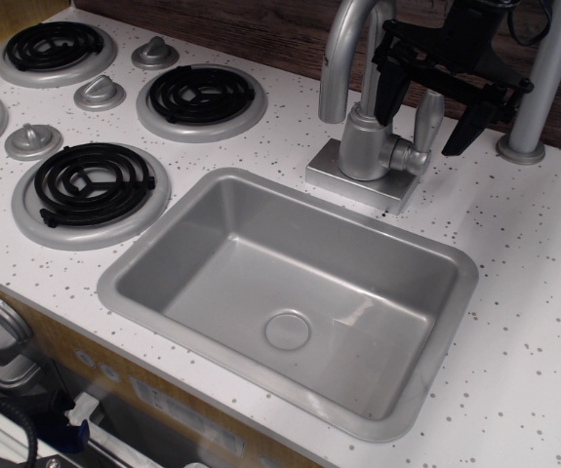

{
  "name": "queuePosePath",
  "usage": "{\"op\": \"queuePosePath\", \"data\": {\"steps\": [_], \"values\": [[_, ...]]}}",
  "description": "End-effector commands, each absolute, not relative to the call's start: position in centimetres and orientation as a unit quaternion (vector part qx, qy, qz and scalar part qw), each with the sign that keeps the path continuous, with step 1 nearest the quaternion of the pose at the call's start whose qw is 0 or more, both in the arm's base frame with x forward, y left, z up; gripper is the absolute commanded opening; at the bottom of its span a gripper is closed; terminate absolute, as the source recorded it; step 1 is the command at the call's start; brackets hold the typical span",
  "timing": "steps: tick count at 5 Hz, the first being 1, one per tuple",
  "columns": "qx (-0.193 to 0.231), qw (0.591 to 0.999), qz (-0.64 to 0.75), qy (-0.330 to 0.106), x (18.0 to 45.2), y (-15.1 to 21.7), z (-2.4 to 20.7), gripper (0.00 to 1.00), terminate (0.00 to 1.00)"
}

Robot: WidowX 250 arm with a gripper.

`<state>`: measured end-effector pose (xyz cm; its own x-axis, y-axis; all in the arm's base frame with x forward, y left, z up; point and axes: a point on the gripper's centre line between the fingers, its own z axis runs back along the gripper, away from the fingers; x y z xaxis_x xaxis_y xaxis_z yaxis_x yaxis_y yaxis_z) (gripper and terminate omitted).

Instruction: Lever vertical to front

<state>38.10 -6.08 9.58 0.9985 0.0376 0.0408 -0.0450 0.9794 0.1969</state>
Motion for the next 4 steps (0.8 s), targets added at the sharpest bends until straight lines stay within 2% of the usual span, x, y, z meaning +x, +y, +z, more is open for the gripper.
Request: {"op": "queuePosePath", "data": {"steps": [1,3,4], "values": [[0.099,0.995,0.021,-0.018,38.1,-6.1,9.6,1.00,0.00],[0.124,0.987,-0.016,-0.103,39.5,-6.6,13.1,1.00,0.00],[0.112,0.980,-0.017,-0.162,40.4,-6.9,13.6,1.00,0.00]]}}
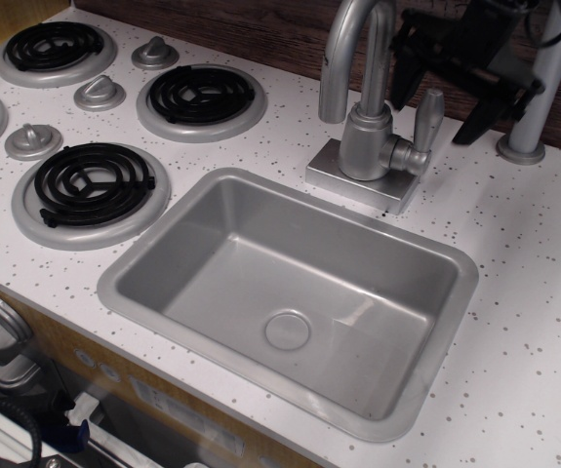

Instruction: Lever vertical to front

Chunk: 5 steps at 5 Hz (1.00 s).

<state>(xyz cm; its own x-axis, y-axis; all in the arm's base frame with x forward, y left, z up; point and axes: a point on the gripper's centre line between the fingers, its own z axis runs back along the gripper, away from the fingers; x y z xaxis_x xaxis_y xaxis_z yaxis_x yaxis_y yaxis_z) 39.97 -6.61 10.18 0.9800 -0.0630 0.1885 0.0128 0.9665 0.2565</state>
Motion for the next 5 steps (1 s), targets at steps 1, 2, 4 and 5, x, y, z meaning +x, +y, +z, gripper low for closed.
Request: {"op": "queuePosePath", "data": {"steps": [1,2,4,5], "values": [[0.105,0.978,-0.023,-0.180,41.6,-6.5,13.3,1.00,0.00],[0.094,0.979,-0.030,-0.176,42.7,-6.3,12.8,1.00,0.00],[0.082,0.984,-0.040,-0.152,44.4,-5.8,10.9,1.00,0.00],[0.080,0.987,-0.033,-0.137,44.3,-6.0,10.2,0.00,0.00]]}}
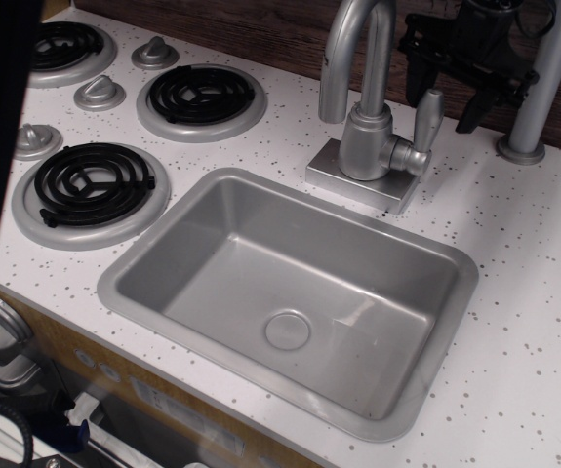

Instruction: Lever vertical to front

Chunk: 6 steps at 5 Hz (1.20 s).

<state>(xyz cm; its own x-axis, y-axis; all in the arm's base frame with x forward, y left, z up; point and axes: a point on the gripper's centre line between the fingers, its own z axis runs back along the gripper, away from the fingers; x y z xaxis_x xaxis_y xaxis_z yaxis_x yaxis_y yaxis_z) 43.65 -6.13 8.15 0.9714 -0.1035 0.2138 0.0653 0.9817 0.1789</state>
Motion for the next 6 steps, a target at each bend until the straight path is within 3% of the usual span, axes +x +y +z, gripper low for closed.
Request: {"op": "queuePosePath", "data": {"steps": [1,3,6], "values": [[0.087,0.988,-0.017,-0.128,43.1,-6.0,10.6,0.00,0.00],[0.103,0.990,0.012,-0.091,39.6,-5.6,11.6,0.00,0.00],[0.047,0.998,-0.005,-0.052,39.8,-4.6,7.3,0.00,0.00]]}}
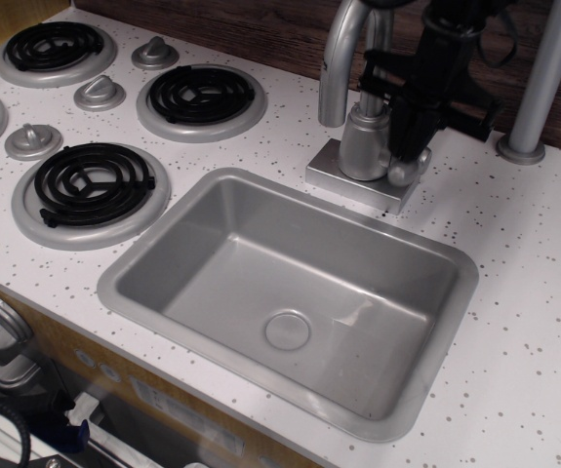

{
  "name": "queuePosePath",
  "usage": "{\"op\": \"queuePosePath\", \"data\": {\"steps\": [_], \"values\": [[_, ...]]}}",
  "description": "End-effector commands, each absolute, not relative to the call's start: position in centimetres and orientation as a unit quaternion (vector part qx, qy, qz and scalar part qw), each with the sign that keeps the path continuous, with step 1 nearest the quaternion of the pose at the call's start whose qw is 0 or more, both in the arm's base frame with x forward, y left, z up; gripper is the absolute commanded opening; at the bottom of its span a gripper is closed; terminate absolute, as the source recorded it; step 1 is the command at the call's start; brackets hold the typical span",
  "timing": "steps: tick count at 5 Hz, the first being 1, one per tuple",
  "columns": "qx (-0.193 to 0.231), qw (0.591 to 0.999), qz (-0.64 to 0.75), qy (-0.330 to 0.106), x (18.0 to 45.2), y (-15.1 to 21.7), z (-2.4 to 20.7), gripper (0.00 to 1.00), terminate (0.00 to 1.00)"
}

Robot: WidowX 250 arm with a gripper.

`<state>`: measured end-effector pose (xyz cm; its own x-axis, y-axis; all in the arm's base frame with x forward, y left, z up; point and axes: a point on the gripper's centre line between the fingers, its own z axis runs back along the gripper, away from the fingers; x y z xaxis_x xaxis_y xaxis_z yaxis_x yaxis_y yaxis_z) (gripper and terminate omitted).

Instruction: Lever vertical to front

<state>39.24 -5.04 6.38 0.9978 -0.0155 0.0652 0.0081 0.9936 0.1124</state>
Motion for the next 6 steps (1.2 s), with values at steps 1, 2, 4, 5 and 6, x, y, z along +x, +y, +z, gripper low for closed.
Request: {"op": "queuePosePath", "data": {"steps": [1,2,4,5,6], "values": [[0.032,0.998,-0.014,-0.045,40.5,-4.5,5.8,0.00,0.00],[0.031,0.998,-0.013,-0.045,40.2,-4.6,5.6,0.00,0.00],[0.098,0.995,0.026,-0.012,38.0,-6.1,11.5,1.00,0.00],[0.104,0.994,0.032,-0.007,37.4,-6.3,12.4,1.00,0.00],[0.106,0.994,0.032,-0.009,37.1,-6.3,12.4,1.00,1.00]]}}
